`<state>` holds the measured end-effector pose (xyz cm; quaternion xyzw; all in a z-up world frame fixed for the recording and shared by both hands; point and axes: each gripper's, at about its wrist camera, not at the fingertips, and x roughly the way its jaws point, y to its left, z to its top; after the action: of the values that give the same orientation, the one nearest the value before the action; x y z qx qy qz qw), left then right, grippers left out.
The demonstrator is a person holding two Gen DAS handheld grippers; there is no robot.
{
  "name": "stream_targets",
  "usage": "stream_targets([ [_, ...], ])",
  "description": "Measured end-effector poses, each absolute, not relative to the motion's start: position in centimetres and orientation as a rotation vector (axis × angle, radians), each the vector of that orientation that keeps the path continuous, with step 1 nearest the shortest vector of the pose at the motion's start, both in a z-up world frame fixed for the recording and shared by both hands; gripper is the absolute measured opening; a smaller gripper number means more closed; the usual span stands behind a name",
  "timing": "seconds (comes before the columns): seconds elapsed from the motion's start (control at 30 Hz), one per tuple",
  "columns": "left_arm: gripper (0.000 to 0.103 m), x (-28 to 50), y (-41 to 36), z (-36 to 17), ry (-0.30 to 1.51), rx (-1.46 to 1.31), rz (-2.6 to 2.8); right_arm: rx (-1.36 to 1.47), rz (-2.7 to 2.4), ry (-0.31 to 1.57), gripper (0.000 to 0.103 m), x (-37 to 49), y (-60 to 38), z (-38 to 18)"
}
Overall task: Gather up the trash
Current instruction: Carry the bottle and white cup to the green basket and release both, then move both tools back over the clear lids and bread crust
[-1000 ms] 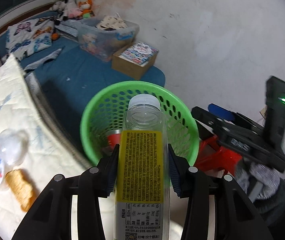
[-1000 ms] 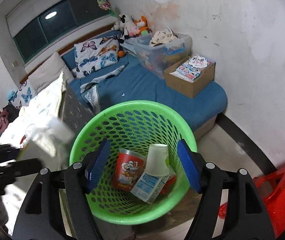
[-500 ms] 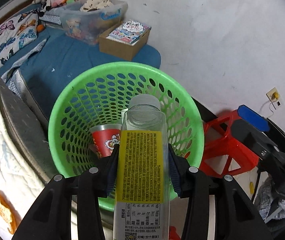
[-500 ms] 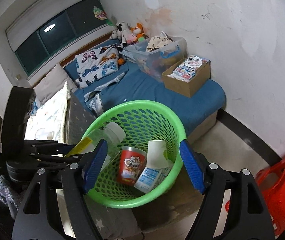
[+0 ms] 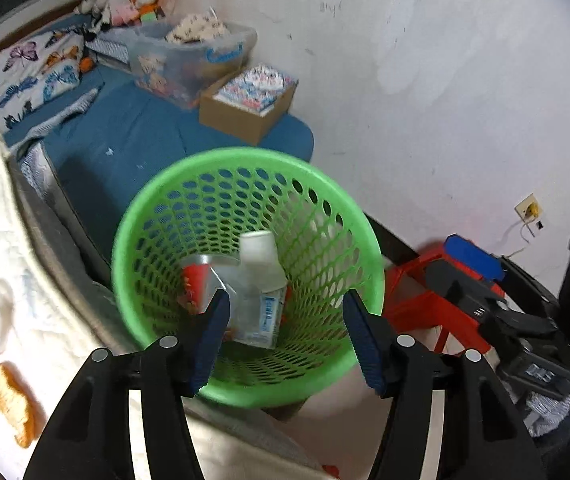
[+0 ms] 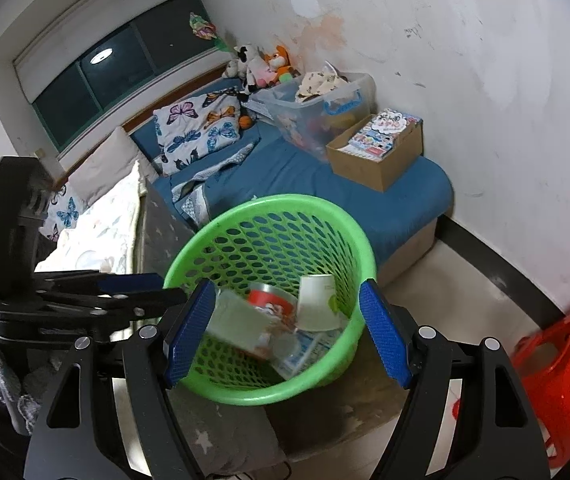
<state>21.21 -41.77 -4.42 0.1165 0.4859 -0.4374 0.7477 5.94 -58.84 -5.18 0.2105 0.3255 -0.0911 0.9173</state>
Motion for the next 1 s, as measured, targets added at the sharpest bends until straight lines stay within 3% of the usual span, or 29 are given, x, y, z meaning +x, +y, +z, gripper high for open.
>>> stream_targets([
  [0.33,0.057,18.7,-32.7,-1.6,0.967,0.170,-0.891,0.397,-0.108,0.667,0.076,6.6,-55.0,-4.3],
  [1.0,0.057,19.8,-13.5,-2.3,0.950,-0.015,-0.582,0.231,0.116,0.757,0.081,12.6,-43.1,-4.2],
])
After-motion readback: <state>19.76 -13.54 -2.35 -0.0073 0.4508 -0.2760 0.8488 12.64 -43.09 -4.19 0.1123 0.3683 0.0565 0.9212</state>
